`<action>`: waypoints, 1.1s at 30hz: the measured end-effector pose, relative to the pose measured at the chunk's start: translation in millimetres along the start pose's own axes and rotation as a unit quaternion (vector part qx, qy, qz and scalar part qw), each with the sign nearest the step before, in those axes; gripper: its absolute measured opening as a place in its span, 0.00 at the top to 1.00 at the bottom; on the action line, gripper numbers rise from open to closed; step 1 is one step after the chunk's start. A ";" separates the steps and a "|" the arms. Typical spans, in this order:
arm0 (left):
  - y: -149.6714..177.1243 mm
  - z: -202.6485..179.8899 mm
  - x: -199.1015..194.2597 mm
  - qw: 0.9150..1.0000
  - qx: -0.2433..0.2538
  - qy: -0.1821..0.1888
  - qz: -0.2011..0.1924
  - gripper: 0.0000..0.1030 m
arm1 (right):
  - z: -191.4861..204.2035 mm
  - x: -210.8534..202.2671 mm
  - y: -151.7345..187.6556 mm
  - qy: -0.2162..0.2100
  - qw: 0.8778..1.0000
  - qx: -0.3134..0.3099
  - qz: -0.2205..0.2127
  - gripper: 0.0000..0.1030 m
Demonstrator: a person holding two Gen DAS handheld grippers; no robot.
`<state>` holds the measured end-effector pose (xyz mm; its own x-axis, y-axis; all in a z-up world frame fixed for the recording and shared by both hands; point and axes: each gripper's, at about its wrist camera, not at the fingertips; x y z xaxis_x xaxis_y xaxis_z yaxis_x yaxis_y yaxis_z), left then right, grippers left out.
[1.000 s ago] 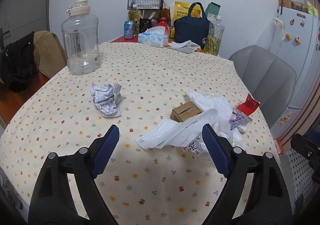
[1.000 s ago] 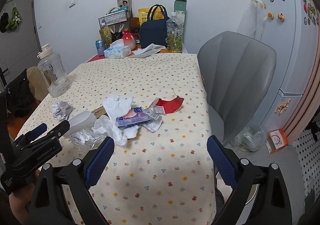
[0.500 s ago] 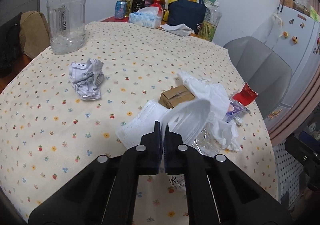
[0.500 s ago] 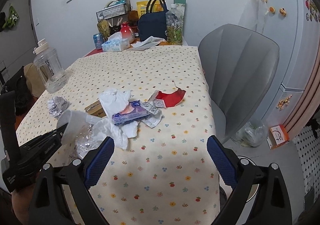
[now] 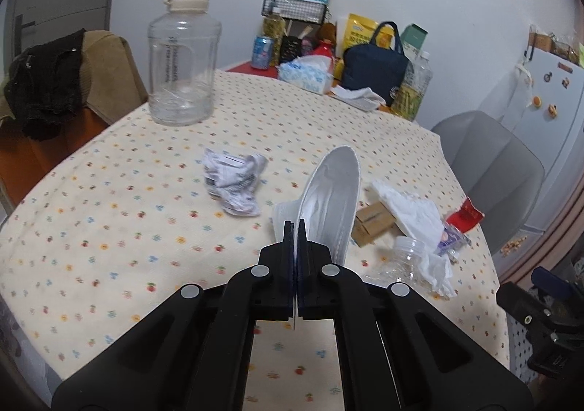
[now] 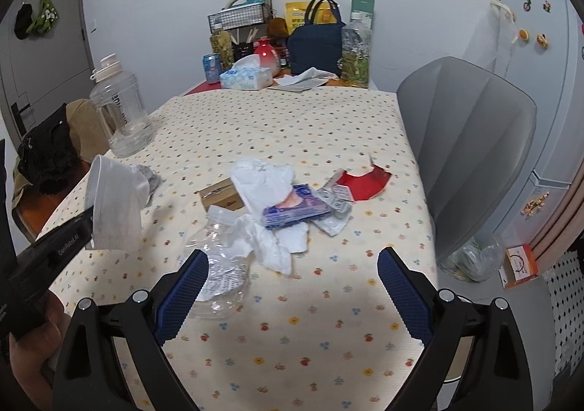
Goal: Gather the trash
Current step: 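Grasp the crumpled clear plastic bottle with the right tool while the left tool holds the lid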
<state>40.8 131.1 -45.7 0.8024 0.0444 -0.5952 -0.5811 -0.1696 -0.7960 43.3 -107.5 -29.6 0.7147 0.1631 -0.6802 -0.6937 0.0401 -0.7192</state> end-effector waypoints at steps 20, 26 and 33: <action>21.0 25.6 29.0 0.999 -0.015 -0.023 0.035 0.98 | 57.3 58.7 25.6 -0.029 0.996 -0.050 0.074 0.08; 20.5 34.6 34.4 0.998 -0.020 -0.029 0.043 0.98 | 65.2 74.9 27.5 -0.030 0.994 -0.054 0.090 0.08; 20.1 35.3 39.2 0.998 -0.016 -0.032 0.051 0.98 | 68.2 91.6 29.8 -0.033 0.992 -0.052 0.108 0.09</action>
<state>55.8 164.2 -88.9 0.7287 0.0878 -0.6792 -0.6533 -0.2084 -0.7278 81.9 -24.1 -103.6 0.5412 0.2203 -0.8115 -0.8142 -0.1039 -0.5712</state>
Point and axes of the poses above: each gripper's, at about its wrist camera, not at the fingertips, and x roughly the way its jaws point, z to its left, y to its underside, and after that the axes turned 7 degrees about x, right-handed
